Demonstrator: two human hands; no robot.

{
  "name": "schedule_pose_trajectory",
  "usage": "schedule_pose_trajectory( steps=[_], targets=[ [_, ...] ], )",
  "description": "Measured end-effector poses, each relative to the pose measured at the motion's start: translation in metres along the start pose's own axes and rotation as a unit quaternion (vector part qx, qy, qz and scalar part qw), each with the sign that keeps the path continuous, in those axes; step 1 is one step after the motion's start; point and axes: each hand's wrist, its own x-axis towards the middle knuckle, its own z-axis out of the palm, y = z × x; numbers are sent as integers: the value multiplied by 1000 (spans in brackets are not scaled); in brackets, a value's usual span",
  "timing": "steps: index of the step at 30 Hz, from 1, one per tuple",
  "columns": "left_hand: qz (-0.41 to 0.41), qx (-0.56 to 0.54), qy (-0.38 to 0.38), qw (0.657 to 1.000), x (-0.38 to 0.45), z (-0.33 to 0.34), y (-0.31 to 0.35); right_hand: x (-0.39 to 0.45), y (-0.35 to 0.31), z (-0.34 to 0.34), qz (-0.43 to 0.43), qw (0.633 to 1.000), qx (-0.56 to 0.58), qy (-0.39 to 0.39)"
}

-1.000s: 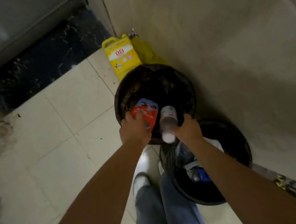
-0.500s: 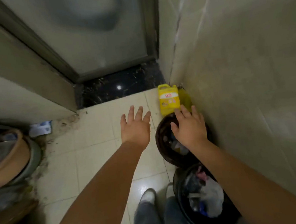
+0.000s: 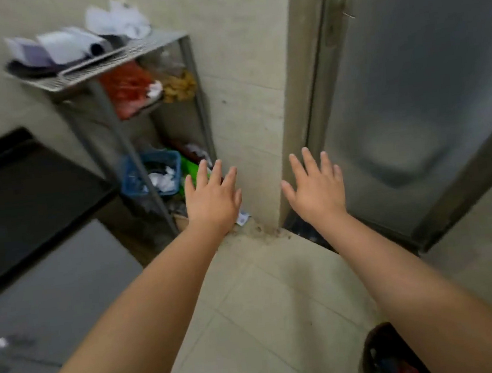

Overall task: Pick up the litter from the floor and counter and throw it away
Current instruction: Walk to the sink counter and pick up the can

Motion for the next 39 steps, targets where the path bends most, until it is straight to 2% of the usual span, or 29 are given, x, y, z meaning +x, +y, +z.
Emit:
schedule_pose_trajectory(
  steps=[7, 9, 11, 14, 17, 22, 26, 34, 39],
  targets=[
    [-202, -11, 11, 979, -171, -50, -248, -102, -272, 21, -171, 983, 48, -38],
    [-290, 0, 14, 957, -245, -59, -327, -153, -362, 37, -238, 967, 54, -72],
    [-347, -2, 18, 938, -295, -64, -381, -190, -418, 46, -278, 955, 52, -86],
    [-472, 9, 15, 882, -402, -77, -459, -267, -521, 63, -388, 913, 52, -115],
    [-540, 7, 26, 841, -475, -79, -502, -319, -586, 67, -454, 882, 41, -122],
    [-672, 3, 18, 741, -612, -81, -562, -422, -702, 85, -588, 794, 35, -150],
    [-741, 3, 6, 671, -691, -80, -603, -485, -787, 103, -645, 741, 37, -181],
    [-850, -2, -1, 526, -809, -87, -716, -585, -966, 136, -751, 623, 33, -215],
    [-883, -47, 7, 467, -852, -59, -768, -637, -1043, 178, -782, 581, -11, -228]
  ],
)
